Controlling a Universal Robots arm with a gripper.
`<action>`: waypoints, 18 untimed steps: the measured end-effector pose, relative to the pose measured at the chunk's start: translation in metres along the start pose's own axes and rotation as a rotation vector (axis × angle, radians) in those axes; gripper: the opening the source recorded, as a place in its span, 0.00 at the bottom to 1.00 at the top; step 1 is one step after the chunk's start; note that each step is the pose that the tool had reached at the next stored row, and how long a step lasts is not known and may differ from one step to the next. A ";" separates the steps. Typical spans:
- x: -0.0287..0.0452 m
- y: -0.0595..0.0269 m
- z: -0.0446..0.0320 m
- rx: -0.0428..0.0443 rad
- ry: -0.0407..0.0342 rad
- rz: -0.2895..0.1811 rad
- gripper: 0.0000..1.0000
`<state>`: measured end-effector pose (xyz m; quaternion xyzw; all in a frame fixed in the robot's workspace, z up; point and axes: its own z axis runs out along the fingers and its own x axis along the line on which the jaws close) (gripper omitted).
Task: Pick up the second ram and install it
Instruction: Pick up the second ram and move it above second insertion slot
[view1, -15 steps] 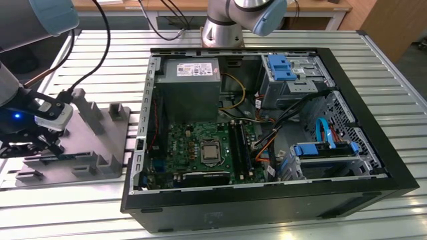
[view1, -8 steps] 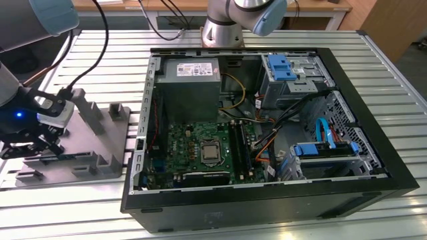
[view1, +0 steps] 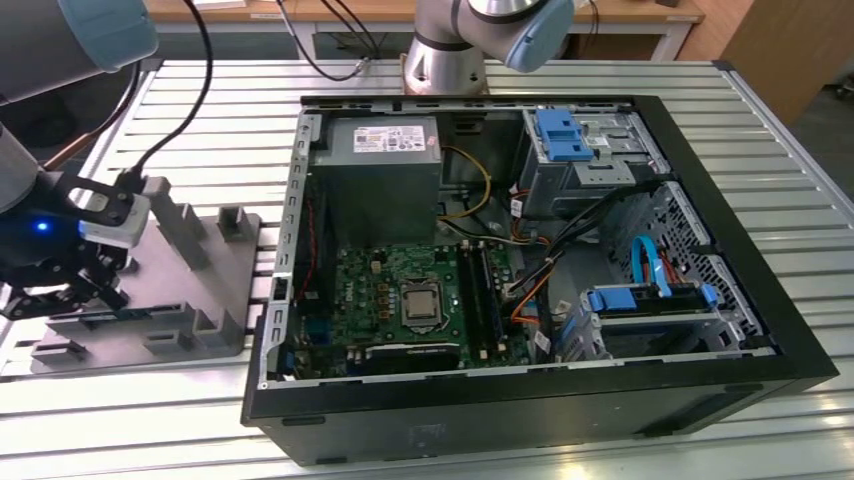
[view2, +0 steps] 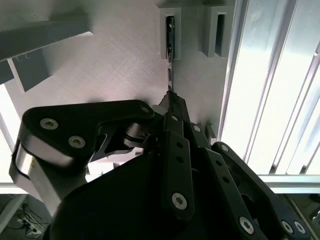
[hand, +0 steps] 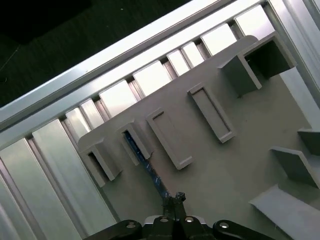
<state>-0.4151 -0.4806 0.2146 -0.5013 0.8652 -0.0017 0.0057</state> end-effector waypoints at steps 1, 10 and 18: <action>0.0000 0.0000 0.0000 -0.0001 0.0000 -0.012 0.10; 0.0000 0.0000 0.0000 -0.0009 -0.0009 -0.110 0.10; 0.0000 0.0000 0.0000 -0.0016 -0.0016 -0.194 0.10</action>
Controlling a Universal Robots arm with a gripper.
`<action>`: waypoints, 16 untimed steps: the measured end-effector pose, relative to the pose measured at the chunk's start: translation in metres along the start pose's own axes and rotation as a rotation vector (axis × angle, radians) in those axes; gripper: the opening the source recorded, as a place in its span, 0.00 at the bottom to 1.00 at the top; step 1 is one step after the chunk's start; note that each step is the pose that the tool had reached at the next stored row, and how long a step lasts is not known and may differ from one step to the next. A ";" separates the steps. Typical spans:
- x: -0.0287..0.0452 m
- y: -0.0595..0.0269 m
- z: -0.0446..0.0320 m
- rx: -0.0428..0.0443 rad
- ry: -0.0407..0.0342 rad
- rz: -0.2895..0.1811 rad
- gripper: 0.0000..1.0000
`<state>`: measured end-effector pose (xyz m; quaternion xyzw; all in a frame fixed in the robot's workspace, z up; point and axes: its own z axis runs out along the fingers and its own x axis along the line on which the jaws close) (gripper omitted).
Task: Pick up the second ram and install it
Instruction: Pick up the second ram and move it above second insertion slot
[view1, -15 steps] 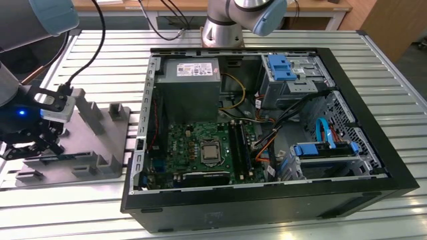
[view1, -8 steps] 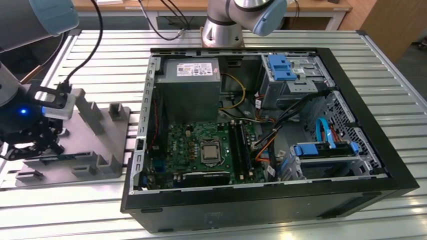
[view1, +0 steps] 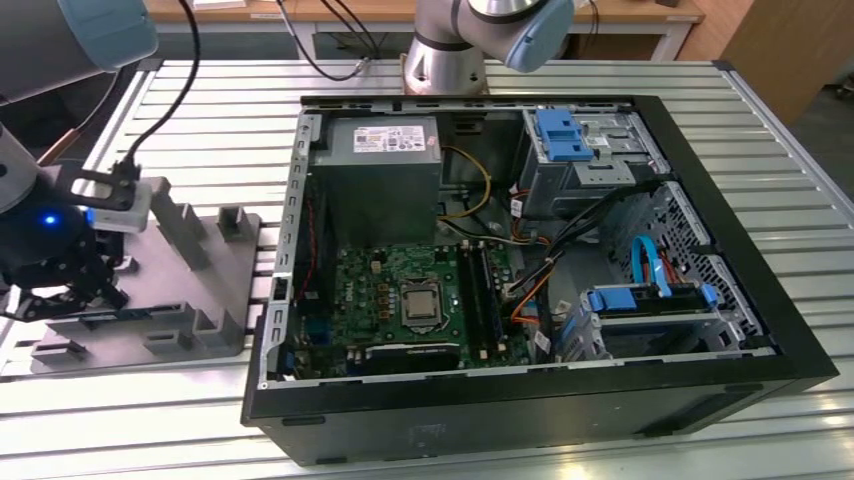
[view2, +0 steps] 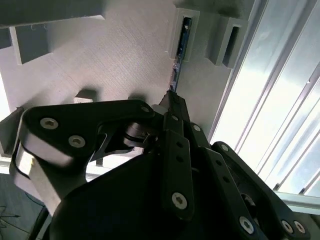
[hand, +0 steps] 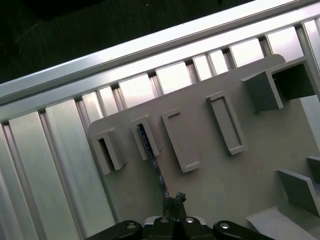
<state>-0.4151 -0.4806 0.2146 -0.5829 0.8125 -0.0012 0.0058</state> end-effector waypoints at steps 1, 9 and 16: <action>0.0000 0.0000 0.0000 -0.0001 -0.0001 -0.010 0.10; 0.0000 0.0000 0.0000 -0.0007 -0.0008 -0.092 0.10; 0.0000 0.0000 0.0000 -0.0013 -0.0014 -0.159 0.10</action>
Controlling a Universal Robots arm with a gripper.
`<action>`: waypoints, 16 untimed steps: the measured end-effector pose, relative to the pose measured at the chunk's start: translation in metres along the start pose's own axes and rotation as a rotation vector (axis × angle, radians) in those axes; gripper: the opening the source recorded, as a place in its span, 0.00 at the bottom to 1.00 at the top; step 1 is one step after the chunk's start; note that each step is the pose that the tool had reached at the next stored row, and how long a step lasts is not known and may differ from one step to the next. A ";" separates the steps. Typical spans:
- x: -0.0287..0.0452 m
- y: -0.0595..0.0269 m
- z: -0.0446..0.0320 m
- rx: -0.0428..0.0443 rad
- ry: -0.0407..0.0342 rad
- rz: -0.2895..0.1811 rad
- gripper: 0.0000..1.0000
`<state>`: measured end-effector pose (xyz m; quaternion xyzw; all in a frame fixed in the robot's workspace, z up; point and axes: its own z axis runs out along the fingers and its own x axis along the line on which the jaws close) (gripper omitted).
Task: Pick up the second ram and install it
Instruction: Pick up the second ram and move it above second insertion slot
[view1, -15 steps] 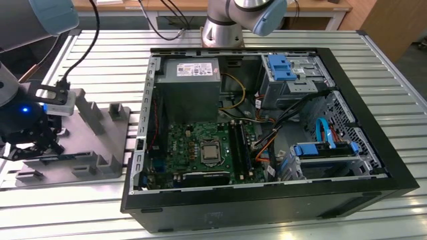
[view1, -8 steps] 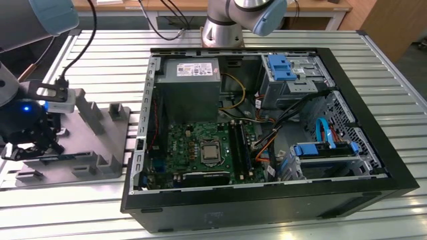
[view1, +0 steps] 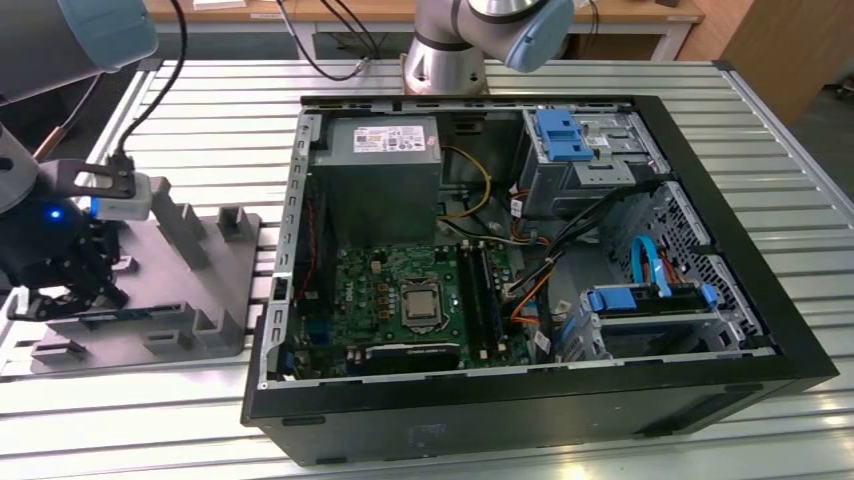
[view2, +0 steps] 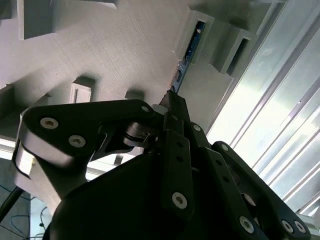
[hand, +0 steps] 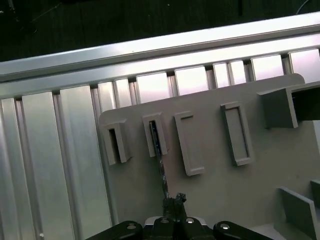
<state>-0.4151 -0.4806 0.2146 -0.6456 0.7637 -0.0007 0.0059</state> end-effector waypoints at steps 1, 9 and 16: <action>0.0000 0.0000 0.0000 -0.0001 0.0000 -0.010 0.10; 0.0000 0.0000 0.0000 -0.0007 -0.0007 -0.086 0.10; 0.0000 0.0000 0.0000 -0.0012 -0.0013 -0.150 0.10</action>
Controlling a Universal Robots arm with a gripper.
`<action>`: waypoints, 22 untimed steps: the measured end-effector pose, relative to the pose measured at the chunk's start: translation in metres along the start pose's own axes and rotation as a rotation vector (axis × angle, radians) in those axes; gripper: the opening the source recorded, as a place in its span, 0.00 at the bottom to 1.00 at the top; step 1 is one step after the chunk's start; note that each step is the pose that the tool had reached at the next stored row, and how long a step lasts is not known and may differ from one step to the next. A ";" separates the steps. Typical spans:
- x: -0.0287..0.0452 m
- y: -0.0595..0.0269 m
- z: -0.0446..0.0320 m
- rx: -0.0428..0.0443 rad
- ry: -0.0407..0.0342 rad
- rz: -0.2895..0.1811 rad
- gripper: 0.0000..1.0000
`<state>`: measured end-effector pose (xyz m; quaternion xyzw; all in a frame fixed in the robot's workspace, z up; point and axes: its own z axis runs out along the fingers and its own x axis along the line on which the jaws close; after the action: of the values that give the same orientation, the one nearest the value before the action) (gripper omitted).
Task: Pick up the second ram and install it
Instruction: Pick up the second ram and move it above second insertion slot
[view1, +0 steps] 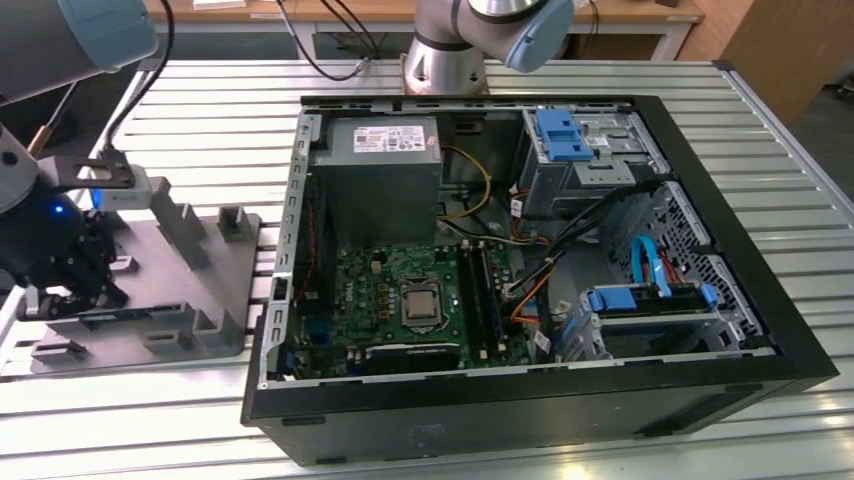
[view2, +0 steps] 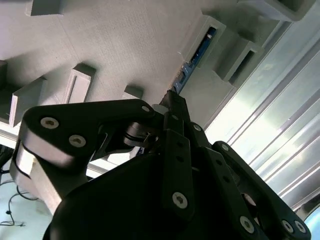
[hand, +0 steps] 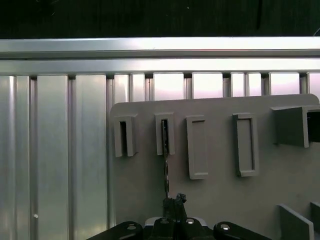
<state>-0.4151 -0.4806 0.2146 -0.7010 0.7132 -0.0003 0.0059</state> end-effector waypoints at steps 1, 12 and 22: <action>0.0000 0.0000 0.0000 -0.0001 -0.0001 -0.009 0.10; 0.0000 0.0000 0.0000 -0.0009 -0.0009 -0.108 0.10; 0.0001 0.0002 0.0006 -0.0009 -0.0012 -0.126 0.10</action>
<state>-0.4152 -0.4807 0.2140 -0.7445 0.6675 0.0001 0.0060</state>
